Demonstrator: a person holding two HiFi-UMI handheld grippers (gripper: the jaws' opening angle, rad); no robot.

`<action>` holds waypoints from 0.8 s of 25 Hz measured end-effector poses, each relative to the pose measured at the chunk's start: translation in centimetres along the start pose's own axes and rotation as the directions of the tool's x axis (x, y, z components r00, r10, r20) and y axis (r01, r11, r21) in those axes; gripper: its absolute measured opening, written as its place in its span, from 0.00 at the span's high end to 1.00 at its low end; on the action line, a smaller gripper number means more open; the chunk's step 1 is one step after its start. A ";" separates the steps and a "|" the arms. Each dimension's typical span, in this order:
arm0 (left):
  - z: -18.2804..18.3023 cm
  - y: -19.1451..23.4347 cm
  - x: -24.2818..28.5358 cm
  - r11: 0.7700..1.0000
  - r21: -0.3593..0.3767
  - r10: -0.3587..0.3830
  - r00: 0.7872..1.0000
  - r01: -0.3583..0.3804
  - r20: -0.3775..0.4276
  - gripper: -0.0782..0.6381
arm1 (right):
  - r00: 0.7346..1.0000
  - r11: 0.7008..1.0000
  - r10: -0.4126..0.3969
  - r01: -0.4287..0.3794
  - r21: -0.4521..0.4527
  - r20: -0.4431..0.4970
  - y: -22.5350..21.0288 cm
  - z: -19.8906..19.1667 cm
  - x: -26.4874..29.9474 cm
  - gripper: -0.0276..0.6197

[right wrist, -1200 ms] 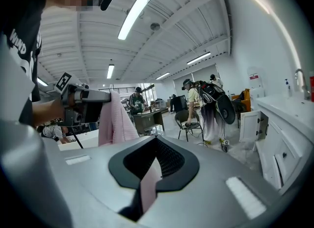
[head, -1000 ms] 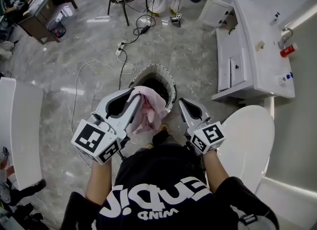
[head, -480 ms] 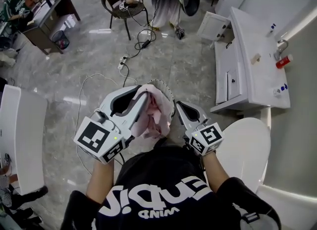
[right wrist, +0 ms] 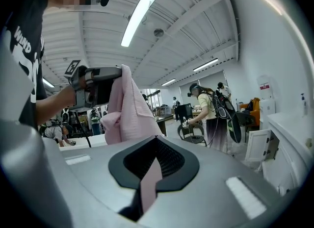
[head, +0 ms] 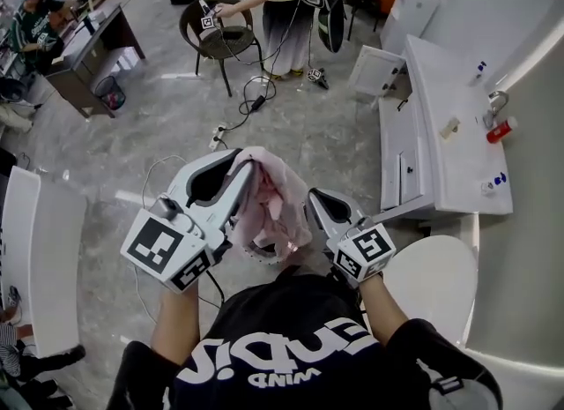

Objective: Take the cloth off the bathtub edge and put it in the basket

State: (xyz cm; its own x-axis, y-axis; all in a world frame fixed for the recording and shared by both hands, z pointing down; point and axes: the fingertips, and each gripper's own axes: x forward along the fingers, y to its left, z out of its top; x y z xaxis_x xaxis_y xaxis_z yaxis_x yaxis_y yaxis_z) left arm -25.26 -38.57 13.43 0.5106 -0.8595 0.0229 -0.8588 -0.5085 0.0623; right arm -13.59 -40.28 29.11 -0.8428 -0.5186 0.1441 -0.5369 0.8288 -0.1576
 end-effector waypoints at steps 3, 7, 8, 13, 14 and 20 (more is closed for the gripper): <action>-0.3 0.7 1.4 1.000 -0.005 0.015 1.000 -0.015 -0.002 0.81 | 1.000 1.000 0.006 -0.006 -0.001 -0.005 -1.4 -0.2 0.2 0.95; -0.8 1.1 3.1 0.999 -0.013 0.036 0.999 -0.036 -0.014 0.81 | 1.000 1.000 0.009 -0.009 0.014 -0.005 -3.4 -0.3 0.4 0.95; -0.8 1.2 3.6 0.999 -0.014 0.041 0.999 -0.041 -0.015 0.81 | 1.000 1.000 0.010 -0.009 0.020 -0.006 -3.9 -0.5 0.4 0.95; 1.1 1.9 4.9 0.999 0.004 0.049 0.999 -0.049 0.019 0.81 | 1.000 0.999 0.014 -0.014 0.041 -0.013 -6.1 -1.6 0.5 0.95; 1.4 2.0 5.1 0.999 0.003 0.046 0.998 -0.046 0.031 0.81 | 1.000 0.999 0.017 -0.016 0.042 -0.016 -6.5 -1.9 0.6 0.95; 1.1 3.0 5.9 1.000 0.010 0.024 0.999 -0.024 0.045 0.81 | 0.999 0.999 0.012 -0.010 0.038 -0.031 -7.6 -3.2 1.9 0.95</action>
State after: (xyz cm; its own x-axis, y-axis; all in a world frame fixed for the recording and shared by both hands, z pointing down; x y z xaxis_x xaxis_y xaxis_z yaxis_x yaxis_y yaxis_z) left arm -24.91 -45.20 12.65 0.4876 -0.8728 -0.0210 -0.8713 -0.4880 0.0521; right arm -11.03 -46.88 33.75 -0.8474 -0.5021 0.1724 -0.5291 0.8255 -0.1965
